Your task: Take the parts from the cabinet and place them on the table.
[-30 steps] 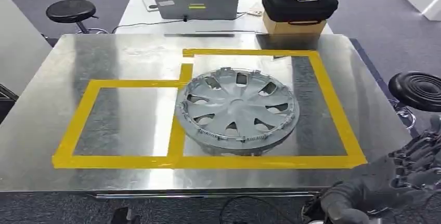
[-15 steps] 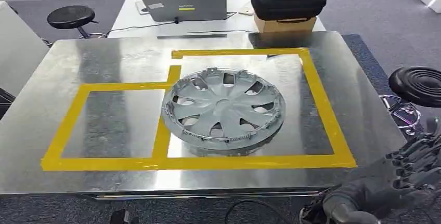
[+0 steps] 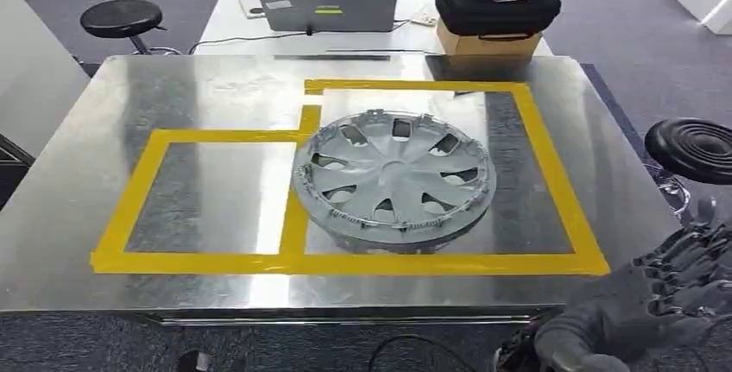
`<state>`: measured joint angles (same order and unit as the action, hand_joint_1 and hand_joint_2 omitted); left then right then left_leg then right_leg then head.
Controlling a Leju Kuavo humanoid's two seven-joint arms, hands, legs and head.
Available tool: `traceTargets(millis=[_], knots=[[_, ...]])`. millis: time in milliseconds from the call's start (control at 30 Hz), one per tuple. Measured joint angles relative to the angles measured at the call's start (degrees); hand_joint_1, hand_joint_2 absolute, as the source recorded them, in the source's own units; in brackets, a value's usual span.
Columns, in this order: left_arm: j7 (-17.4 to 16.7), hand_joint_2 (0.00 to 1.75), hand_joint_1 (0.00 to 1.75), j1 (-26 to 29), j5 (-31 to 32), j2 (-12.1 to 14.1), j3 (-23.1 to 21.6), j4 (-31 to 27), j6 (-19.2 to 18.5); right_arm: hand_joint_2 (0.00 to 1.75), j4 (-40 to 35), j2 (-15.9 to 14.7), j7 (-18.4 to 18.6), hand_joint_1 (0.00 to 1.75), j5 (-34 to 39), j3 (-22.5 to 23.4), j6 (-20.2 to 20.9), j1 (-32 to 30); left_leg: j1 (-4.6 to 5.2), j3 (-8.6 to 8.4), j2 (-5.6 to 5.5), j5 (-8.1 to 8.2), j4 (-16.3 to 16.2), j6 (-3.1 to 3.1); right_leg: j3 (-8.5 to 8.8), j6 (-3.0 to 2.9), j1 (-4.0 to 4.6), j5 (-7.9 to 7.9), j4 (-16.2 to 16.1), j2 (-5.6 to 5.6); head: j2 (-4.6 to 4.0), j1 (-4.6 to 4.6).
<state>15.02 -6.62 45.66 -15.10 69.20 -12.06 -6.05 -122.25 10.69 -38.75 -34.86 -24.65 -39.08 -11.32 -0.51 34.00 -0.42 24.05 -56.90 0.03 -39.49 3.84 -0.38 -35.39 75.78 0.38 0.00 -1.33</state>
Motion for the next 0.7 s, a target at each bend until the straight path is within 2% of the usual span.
traceTargets(millis=[33, 100, 133, 167, 233, 267, 300, 333, 367, 433, 467, 500, 533, 567, 600, 633, 667, 700], knots=[[0.0, 1.75, 0.0, 0.0, -0.04, 0.0, 0.04, 0.0, 0.0, 0.0, 0.13, -0.04, -0.02, 0.0, 0.07, -0.04, 0.0, 0.01, -0.01, 0.27, 0.0, -0.22, -0.02, -0.1, 1.69, 0.0, -0.03, 1.59, -2.39, -0.01, 0.0, 0.0], [0.0, 1.75, 0.0, -0.01, -0.13, 0.0, 0.09, 0.0, -0.11, 0.0, 0.33, -0.15, -0.07, 0.0, 0.26, -0.28, 0.0, 0.1, -0.14, 0.63, -0.13, -0.7, -0.03, -0.54, 7.79, 0.01, -0.23, 5.61, -12.09, -0.01, -0.02, 0.0], [0.02, 1.75, 0.0, -0.03, -0.2, 0.0, 0.13, 0.0, -0.18, 0.0, 0.37, -0.2, -0.07, 0.0, 0.33, -0.35, 0.0, 0.16, -0.06, 0.66, -0.2, -0.91, -0.12, -0.87, 10.58, 0.09, -0.39, 5.84, -16.65, 0.02, -0.02, -0.02], [0.07, 1.75, 0.0, -0.01, -0.24, 0.02, 0.2, 0.0, -0.18, 0.0, 0.44, -0.26, -0.07, 0.0, 0.37, -0.42, 0.0, 0.2, 0.17, 0.96, -0.28, -1.14, -0.15, -1.23, 11.39, -0.34, -0.1, 5.86, -17.66, 0.48, 0.0, -0.02], [0.17, 1.75, 0.0, -0.07, -0.28, 0.02, 0.33, 0.0, -0.26, 0.0, 0.59, -0.28, -0.09, 0.0, 0.48, -0.57, -0.02, 0.21, 0.18, 1.03, -0.27, -1.92, -0.14, -1.94, 10.22, -0.93, 0.0, 6.1, -17.4, 0.53, 0.0, 0.11], [0.26, 1.75, 0.0, -0.07, -0.31, 0.02, 0.37, 0.0, -0.26, 0.0, 0.7, -0.33, -0.07, 0.0, 0.54, -0.63, 0.0, 0.23, 0.09, 1.06, -0.28, -2.35, 0.05, -2.3, 10.22, -1.41, 0.16, 6.4, -17.24, 0.53, -0.02, 0.11], [0.28, 1.75, 0.0, -0.04, -0.31, 0.06, 0.39, 0.0, -0.26, 0.0, 0.74, -0.37, -0.07, 0.0, 0.59, -0.74, 0.0, 0.27, 0.06, 1.18, -0.31, -2.56, 0.04, -2.61, 9.33, -2.13, -0.07, 6.88, -17.6, 0.36, -0.02, 0.07], [0.31, 1.75, 0.0, -0.09, -0.31, 0.13, 0.39, 0.0, -0.31, 0.0, 0.81, -0.39, -0.07, 0.0, 0.65, -0.85, 0.0, 0.32, 0.01, 1.8, -0.21, -0.74, -0.81, -2.87, 9.48, -2.59, -0.21, 7.41, -17.57, 0.1, 0.0, 0.02], [0.31, 1.75, 0.0, -0.07, -0.33, 0.13, 0.39, 0.0, -0.37, 0.0, 0.87, -0.41, -0.07, 0.0, 0.68, -0.89, 0.0, 0.36, 0.09, 2.84, -0.18, 2.31, -3.52, -3.04, 8.78, -2.93, -0.21, 7.92, -17.57, 0.08, -0.02, 0.37], [0.46, 1.75, 0.0, -0.08, -0.33, 0.2, 0.41, 0.0, -0.35, 0.0, 0.98, -0.44, -0.07, 0.0, 0.79, -1.01, 0.02, 0.39, 0.1, 5.59, -0.19, 8.27, -12.14, -3.2, 7.26, -3.3, -0.04, 9.04, -17.51, -0.02, 0.0, 0.55], [0.48, 1.75, 0.0, -0.09, -0.31, 0.28, 0.41, 0.0, -0.35, 0.0, 1.07, -0.48, -0.07, 0.0, 0.79, -1.03, 0.02, 0.4, 0.12, 6.4, -0.18, 9.75, -15.56, -3.2, 6.51, -3.36, 0.1, 9.57, -17.49, -0.09, 0.0, 0.61], [0.55, 1.75, 0.0, -0.08, -0.31, 0.28, 0.41, 0.0, -0.35, 0.0, 1.18, -0.52, -0.07, 0.0, 0.79, -1.05, 0.02, 0.4, 0.13, 6.24, -0.18, 9.72, -16.99, -3.11, 5.73, -3.38, 0.22, 10.11, -17.45, -0.14, 0.0, 0.57], [0.57, 1.75, 0.0, -0.07, -0.31, 0.28, 0.41, 0.0, -0.35, 0.0, 1.25, -0.52, -0.09, 0.0, 0.79, -1.07, 0.02, 0.4, 0.16, 4.93, -0.18, 8.31, -16.03, -2.94, 4.99, -3.34, 0.32, 10.64, -17.44, -0.15, -0.02, 0.59], [0.61, 1.75, 0.0, -0.07, -0.28, 0.28, 0.41, 0.0, -0.35, 0.0, 1.25, -0.55, -0.09, 0.0, 0.79, -1.09, 0.02, 0.4, 0.18, 2.59, -0.19, 6.22, -13.08, -2.68, 4.33, -3.24, 0.38, 11.19, -17.44, -0.14, 0.0, 0.59], [0.61, 1.75, 0.0, -0.09, -0.24, 0.28, 0.41, 0.0, -0.35, 0.0, 1.25, -0.52, -0.09, 0.0, 0.79, -1.09, 0.02, 0.4, 0.24, -0.48, -0.19, 4.5, -8.85, -2.41, 3.76, -3.06, 0.4, 11.66, -17.44, -0.09, -0.02, 0.55], [0.63, 1.75, 0.0, -0.2, -0.2, 0.28, 0.41, 0.0, -0.33, 0.0, 1.25, -0.55, -0.09, 0.0, 0.79, -1.11, 0.0, 0.43, 0.33, -4.11, -0.18, 4.08, -3.94, -2.07, 3.49, -2.84, 0.4, 12.14, -17.39, -0.06, -0.02, 0.63], [0.7, 1.75, 0.0, -0.31, -0.13, 0.26, 0.41, 0.0, -0.24, 0.0, 1.25, -0.52, -0.09, 0.0, 0.74, -1.14, 0.02, 0.42, 0.56, -6.93, -0.19, 4.99, -0.09, -1.85, 3.13, -2.51, 0.68, 12.45, -17.3, -0.06, -0.02, 0.61], [0.85, 1.75, 0.0, -0.48, -0.11, 0.24, 0.41, 0.0, -0.17, 0.0, 1.25, -0.55, -0.09, 0.0, 0.74, -1.14, 0.0, 0.41, 0.57, -7.35, -0.22, 5.45, 1.59, -1.47, 2.94, -2.23, 0.71, 12.96, -17.26, -0.21, 0.0, 0.59]])
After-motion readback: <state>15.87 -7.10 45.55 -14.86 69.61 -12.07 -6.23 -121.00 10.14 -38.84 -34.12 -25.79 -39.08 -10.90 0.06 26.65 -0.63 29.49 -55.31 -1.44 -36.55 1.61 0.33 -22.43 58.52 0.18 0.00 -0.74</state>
